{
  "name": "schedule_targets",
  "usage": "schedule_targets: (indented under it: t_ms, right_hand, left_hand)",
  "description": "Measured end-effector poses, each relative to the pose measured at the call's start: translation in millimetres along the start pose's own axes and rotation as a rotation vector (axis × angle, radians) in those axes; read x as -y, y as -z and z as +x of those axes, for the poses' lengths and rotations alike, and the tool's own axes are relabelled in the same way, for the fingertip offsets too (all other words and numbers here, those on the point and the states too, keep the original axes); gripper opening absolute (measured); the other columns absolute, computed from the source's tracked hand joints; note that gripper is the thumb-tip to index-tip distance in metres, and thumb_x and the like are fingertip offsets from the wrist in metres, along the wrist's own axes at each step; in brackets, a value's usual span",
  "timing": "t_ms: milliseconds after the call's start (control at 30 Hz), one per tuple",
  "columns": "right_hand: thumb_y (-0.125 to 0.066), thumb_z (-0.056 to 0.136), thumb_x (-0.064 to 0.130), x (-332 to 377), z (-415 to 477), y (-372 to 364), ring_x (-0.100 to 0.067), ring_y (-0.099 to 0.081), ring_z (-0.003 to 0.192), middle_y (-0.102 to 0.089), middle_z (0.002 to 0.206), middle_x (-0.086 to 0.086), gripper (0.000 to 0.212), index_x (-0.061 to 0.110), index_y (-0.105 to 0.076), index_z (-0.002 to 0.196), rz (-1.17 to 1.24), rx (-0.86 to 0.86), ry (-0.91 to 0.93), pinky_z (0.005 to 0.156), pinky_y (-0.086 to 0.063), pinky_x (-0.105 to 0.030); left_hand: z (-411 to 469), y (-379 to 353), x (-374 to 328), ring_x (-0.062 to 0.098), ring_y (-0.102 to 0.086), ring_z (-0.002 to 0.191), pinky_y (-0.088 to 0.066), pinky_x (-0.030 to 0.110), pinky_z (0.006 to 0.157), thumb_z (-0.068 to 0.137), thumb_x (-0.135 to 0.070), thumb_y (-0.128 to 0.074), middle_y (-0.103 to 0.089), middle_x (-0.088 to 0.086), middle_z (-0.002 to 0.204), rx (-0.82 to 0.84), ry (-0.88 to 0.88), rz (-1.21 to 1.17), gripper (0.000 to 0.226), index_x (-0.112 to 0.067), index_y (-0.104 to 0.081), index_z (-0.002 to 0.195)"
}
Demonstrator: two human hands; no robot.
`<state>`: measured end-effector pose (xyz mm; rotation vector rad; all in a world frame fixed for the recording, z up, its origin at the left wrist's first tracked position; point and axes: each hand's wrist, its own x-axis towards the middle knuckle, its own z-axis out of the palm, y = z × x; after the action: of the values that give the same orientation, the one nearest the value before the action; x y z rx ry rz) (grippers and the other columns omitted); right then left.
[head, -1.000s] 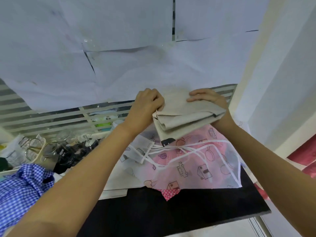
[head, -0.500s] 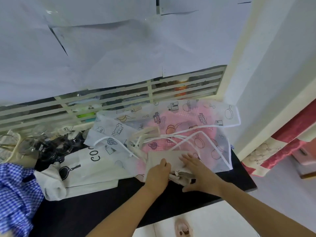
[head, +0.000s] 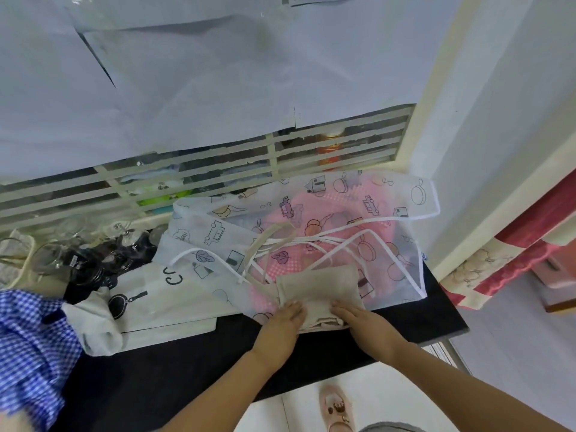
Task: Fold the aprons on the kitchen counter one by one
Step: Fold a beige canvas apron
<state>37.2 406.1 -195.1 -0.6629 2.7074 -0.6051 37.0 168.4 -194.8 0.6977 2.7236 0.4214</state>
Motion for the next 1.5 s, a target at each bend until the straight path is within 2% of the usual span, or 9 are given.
schedule_targets:
  t_ms: [67, 200, 300, 600, 833, 967, 1100, 1267, 1500]
  right_hand:
    - [-0.05, 0.094, 0.013, -1.4, 5.0, 15.7, -0.019, -0.052, 0.125, -0.052, 0.14, -0.001, 0.044, 0.02, -0.051, 0.137, 0.04, 0.007, -0.052, 0.108, -0.031, -0.022]
    - [-0.041, 0.101, 0.035, 0.6, 24.3, 53.1, -0.01, -0.057, 0.083, -0.065, 0.096, 0.008, 0.021, 0.031, -0.061, 0.107, 0.133, 0.15, -0.218, 0.077, -0.04, -0.022]
    - [-0.041, 0.101, 0.033, 1.6, 42.7, 67.1, -0.013, -0.051, 0.092, -0.058, 0.104, 0.007, 0.029, 0.019, -0.06, 0.119, 0.199, 0.147, -0.248, 0.081, -0.038, -0.026]
    - [-0.055, 0.095, 0.033, -5.2, 76.0, 58.3, -0.019, -0.053, 0.073, -0.055, 0.076, -0.003, 0.025, 0.01, -0.055, 0.086, 0.27, 0.003, -0.528, 0.064, -0.039, -0.026]
    - [-0.05, 0.093, 0.012, 9.9, 87.1, 62.0, -0.024, -0.048, 0.119, -0.05, 0.131, -0.005, 0.034, 0.012, -0.054, 0.128, -0.105, -0.115, -0.091, 0.101, -0.042, -0.035]
    - [-0.048, 0.096, 0.037, 24.2, 85.6, 60.2, -0.018, -0.039, 0.13, -0.043, 0.143, 0.002, 0.049, 0.018, -0.043, 0.141, -0.194, 0.067, -0.01, 0.109, -0.03, -0.03]
    - [-0.059, 0.091, 0.033, 24.6, 88.8, 53.9, -0.016, -0.044, 0.124, -0.05, 0.135, 0.003, 0.046, 0.019, -0.052, 0.134, -0.072, 0.027, -0.122, 0.107, -0.033, -0.028]
    - [-0.057, 0.091, 0.022, 23.5, 97.9, 54.0, -0.012, -0.056, 0.088, -0.068, 0.101, -0.001, 0.017, 0.016, -0.069, 0.101, 0.099, 0.047, -0.24, 0.077, -0.042, -0.02]
    - [-0.059, 0.088, 0.017, 17.4, 113.3, 48.5, -0.018, -0.056, 0.094, -0.061, 0.102, -0.003, 0.015, 0.012, -0.061, 0.102, 0.14, 0.065, -0.348, 0.077, -0.046, -0.024]
  left_hand:
    - [3.6, 10.3, 5.7, 0.013, -0.028, 0.141, -0.004, 0.015, 0.112, 0.095, -0.007, -0.053, -0.031, 0.001, 0.15, 0.049, 0.003, -0.123, 0.049, -0.01, -0.041, 0.143]
    - [11.5, 29.4, 16.8, -0.004, -0.054, 0.095, -0.035, -0.001, 0.083, 0.099, -0.015, -0.05, -0.061, -0.01, 0.112, 0.058, 0.168, -0.529, 0.028, -0.013, -0.06, 0.125]
    - [23.5, 44.5, 19.3, -0.003, -0.052, 0.077, -0.039, 0.002, 0.066, 0.1, -0.023, -0.05, -0.061, -0.011, 0.09, 0.032, 0.281, -0.72, 0.018, -0.015, -0.065, 0.104]
    - [62.3, 41.3, 25.1, 0.008, -0.037, 0.054, -0.027, 0.015, 0.043, 0.097, -0.028, -0.053, -0.04, -0.002, 0.061, -0.086, 0.681, -0.676, 0.042, -0.016, -0.037, 0.061]
    - [71.0, 39.6, 28.1, 0.01, -0.035, 0.051, -0.026, 0.02, 0.046, 0.095, -0.03, -0.058, -0.037, 0.0, 0.057, -0.074, 0.755, -0.702, 0.047, -0.015, -0.034, 0.057]
    - [63.9, 37.2, 30.2, 0.006, -0.037, 0.055, -0.029, 0.016, 0.046, 0.097, -0.03, -0.053, -0.039, -0.004, 0.06, -0.101, 0.704, -0.753, 0.039, -0.011, -0.043, 0.065]
    - [57.3, 33.2, 31.6, 0.01, -0.051, 0.067, -0.038, 0.014, 0.056, 0.098, -0.03, -0.052, -0.052, -0.003, 0.07, -0.109, 0.63, -0.855, 0.029, -0.014, -0.05, 0.074]
    - [53.5, 33.0, 28.5, 0.014, -0.056, 0.074, -0.039, 0.012, 0.055, 0.098, -0.029, -0.052, -0.058, -0.002, 0.075, -0.124, 0.631, -0.914, 0.026, -0.012, -0.056, 0.078]
    - [64.0, 34.9, 22.3, 0.012, -0.049, 0.061, -0.038, 0.021, 0.054, 0.094, -0.028, -0.059, -0.052, -0.001, 0.065, -0.151, 0.787, -0.866, 0.037, -0.014, -0.046, 0.062]
